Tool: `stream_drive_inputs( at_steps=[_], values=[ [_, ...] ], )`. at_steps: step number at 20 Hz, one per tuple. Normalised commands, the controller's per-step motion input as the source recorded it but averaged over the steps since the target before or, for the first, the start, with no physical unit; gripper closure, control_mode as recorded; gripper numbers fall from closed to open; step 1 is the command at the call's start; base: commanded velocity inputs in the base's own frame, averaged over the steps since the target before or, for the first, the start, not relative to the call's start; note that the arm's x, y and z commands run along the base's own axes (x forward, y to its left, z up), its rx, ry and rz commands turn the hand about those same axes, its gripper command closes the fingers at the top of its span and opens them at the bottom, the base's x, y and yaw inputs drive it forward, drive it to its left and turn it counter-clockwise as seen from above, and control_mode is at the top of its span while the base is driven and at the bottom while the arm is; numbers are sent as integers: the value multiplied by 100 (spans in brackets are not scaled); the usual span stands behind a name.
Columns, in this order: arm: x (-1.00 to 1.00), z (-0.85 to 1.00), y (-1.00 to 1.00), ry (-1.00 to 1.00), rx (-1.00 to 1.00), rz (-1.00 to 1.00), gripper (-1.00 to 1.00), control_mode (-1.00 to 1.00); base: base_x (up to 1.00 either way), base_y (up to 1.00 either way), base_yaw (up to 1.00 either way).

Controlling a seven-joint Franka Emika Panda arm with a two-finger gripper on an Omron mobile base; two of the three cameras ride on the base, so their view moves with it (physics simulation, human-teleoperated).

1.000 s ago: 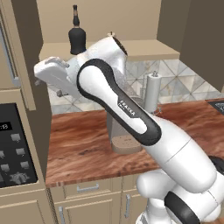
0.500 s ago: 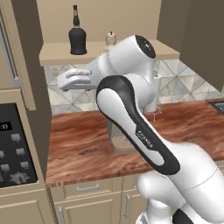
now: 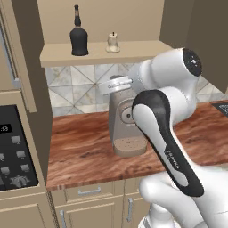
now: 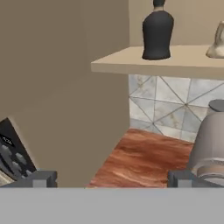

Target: Get the candle and the liquor from the cabinet and move them to the dining counter.

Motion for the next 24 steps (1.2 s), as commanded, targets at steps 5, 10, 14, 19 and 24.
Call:
stream_drive_inputs(
  at_steps=[5, 10, 14, 19, 24],
  values=[
    [2, 0, -65, -13, -7, -24, -100, -100, 0, 0, 0],
    [16, 9, -55, -7, -6, -29, -100, -100, 0, 0, 0],
    [25, 20, -37, -2, -2, -31, -100, -100, 0, 0, 0],
    [11, 34, -24, -10, -4, -19, -100, -100, 0, 0, 0],
    [4, 29, -16, -16, -6, -4, -100, -100, 0, 0, 0]
  ],
)
